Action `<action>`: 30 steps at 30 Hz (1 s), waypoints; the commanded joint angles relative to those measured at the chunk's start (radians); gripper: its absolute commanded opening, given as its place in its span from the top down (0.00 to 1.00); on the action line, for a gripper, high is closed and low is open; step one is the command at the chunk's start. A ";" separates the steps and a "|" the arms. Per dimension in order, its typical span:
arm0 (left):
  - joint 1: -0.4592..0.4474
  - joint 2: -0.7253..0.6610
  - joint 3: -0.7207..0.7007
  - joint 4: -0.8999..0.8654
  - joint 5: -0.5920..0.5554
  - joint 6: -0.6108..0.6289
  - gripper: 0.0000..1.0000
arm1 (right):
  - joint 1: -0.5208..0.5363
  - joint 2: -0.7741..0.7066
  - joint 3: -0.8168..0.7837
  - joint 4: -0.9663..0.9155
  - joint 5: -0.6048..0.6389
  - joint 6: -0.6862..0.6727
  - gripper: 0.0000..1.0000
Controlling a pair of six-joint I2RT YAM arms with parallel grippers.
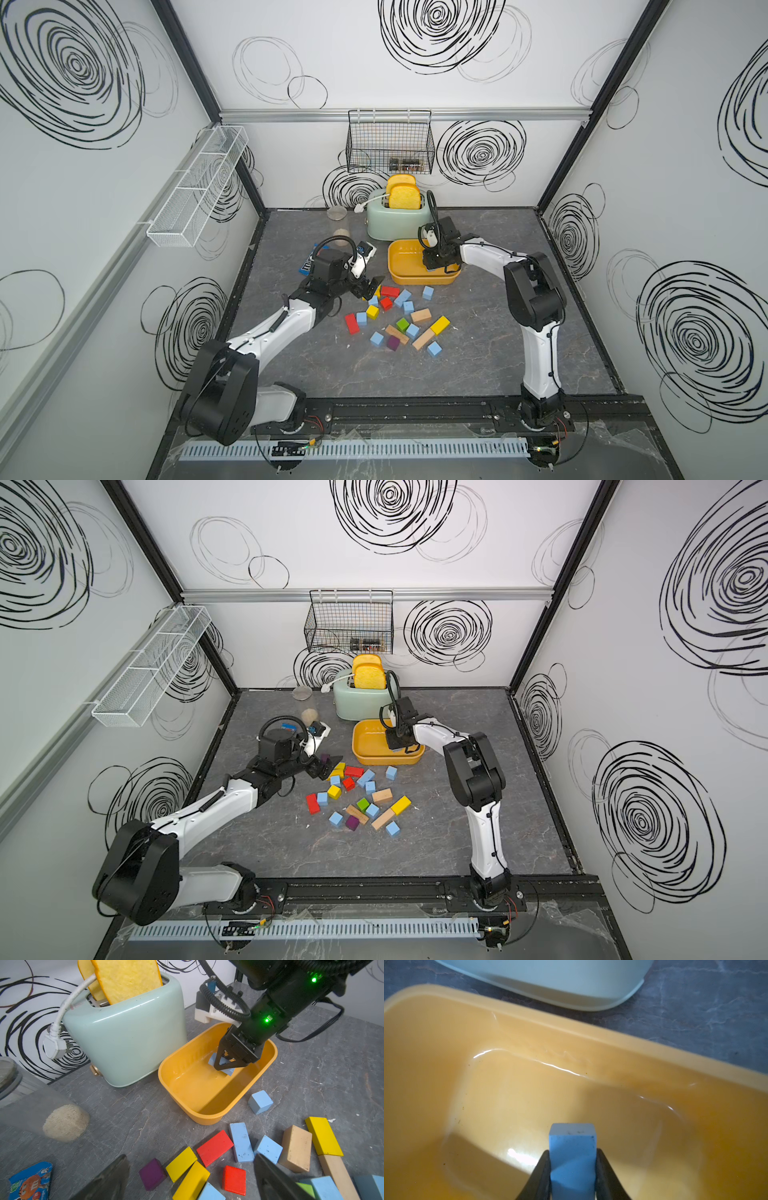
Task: Pick out the blue building blocks
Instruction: Place the building block in the storage box.
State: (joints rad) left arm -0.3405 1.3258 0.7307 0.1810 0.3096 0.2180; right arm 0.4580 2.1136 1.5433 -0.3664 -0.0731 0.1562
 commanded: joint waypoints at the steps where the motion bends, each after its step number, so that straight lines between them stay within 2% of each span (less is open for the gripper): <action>1: -0.007 -0.016 0.019 0.021 0.002 0.018 0.04 | 0.008 0.008 0.033 -0.036 -0.008 -0.001 0.64; 17: -0.006 -0.042 0.018 0.032 0.027 0.012 0.04 | 0.010 -0.042 0.050 -0.044 -0.043 -0.005 0.39; 24: -0.009 -0.067 0.021 0.028 0.032 0.006 0.04 | 0.010 -0.156 -0.006 -0.022 -0.066 -0.006 0.28; 30: -0.056 -0.106 0.041 -0.022 0.013 0.054 0.04 | 0.010 -0.279 -0.083 0.001 -0.106 0.005 0.11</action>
State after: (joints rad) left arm -0.3733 1.2549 0.7334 0.1658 0.3191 0.2321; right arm 0.4633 1.8961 1.4899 -0.3794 -0.1482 0.1566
